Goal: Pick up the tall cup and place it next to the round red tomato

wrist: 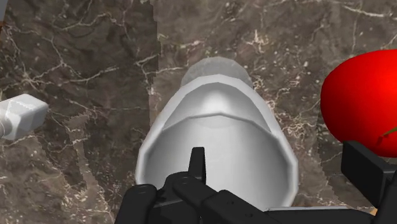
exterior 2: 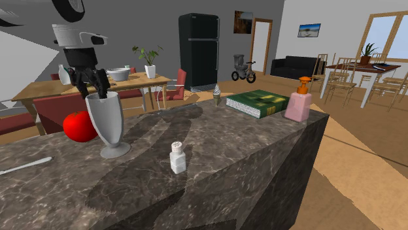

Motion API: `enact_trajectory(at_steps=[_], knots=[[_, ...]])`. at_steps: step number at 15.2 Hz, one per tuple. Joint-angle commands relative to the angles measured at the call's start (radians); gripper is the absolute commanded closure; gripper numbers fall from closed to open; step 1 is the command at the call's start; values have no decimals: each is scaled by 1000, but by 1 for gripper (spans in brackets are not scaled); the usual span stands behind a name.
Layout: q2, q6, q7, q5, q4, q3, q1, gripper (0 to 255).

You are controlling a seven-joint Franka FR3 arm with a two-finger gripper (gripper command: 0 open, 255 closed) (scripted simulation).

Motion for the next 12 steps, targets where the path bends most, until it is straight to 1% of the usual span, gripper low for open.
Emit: enact_trajectory(at_steps=[1,4,12], knots=[[-13,-32,-4,5,19,0,0,0],[-43,-122,-11,16,80,1,-1,0],[-43,-122,-11,16,80,0,0,0]])
